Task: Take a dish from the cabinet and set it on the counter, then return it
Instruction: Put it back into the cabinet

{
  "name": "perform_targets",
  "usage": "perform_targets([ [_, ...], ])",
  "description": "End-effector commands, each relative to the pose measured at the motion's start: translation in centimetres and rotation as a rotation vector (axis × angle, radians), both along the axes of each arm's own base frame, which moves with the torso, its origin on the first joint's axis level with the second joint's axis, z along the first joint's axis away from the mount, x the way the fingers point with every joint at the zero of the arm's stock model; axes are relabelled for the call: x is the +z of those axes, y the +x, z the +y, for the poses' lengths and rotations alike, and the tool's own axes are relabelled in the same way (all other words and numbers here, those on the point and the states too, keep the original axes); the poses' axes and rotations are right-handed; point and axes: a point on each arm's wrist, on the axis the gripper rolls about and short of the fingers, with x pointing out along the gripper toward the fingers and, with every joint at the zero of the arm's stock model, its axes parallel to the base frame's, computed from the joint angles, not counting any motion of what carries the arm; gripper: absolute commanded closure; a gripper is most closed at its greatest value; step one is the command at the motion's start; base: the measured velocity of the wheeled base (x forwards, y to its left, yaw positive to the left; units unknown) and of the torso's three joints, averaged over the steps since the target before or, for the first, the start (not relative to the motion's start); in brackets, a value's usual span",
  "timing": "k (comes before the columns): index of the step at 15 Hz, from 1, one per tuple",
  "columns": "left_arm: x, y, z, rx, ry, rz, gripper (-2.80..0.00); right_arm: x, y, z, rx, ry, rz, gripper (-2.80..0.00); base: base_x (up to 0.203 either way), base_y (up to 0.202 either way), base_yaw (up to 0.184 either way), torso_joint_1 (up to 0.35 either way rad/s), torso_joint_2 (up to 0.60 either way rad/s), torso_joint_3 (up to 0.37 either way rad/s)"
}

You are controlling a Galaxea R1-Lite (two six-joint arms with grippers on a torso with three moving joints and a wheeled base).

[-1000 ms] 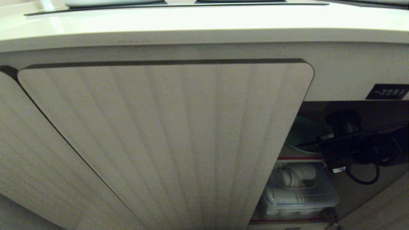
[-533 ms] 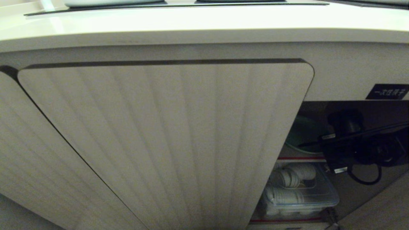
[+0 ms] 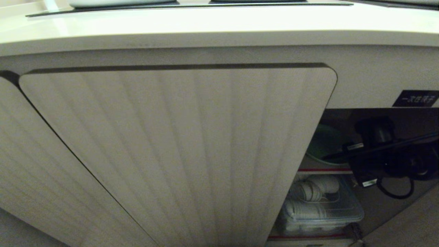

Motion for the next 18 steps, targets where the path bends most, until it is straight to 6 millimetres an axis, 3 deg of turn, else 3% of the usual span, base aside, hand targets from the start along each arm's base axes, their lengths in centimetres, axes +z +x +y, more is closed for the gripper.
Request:
perform_targets([
  [1,0.0,0.0,0.0,0.001,0.000,0.001,0.00,0.1,-0.4,0.0,-0.001,0.002,-0.002,-2.80,0.000,0.000,0.000,0.000,0.00,0.000],
  [18,0.0,0.0,0.0,0.001,0.000,0.000,0.00,1.4,-2.6,-0.2,0.058,-0.065,-0.013,-2.80,0.000,0.000,0.000,0.000,0.00,0.000],
])
